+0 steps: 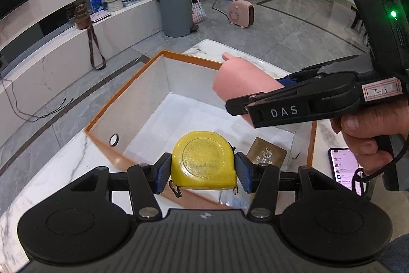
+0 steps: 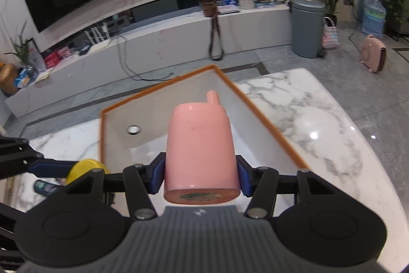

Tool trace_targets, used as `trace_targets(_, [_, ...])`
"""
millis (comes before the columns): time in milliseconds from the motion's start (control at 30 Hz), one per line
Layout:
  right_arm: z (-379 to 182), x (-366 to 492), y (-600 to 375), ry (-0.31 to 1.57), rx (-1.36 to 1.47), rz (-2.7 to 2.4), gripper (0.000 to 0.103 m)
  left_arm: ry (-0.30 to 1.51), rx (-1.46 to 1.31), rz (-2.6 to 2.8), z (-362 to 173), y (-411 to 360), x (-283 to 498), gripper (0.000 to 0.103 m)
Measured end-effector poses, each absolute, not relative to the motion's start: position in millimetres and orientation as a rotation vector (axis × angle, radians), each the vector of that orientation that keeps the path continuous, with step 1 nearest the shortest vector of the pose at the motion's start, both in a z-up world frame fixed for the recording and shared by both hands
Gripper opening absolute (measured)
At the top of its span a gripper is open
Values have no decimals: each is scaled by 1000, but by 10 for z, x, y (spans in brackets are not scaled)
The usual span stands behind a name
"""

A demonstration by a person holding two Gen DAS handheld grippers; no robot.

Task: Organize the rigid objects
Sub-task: 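Carry the yellow tape measure and pink bottle with both grippers over the orange box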

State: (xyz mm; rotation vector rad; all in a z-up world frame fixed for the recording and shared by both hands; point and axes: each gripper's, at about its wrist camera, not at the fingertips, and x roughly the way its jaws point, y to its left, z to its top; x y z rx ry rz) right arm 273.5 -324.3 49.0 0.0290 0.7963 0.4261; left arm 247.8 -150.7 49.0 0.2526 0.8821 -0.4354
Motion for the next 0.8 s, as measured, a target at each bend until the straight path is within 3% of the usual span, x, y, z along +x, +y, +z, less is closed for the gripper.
trace_targets(800, [67,3060,-3166,897,-164,382,57,1026,511,-418,-248,-1928,2936,61])
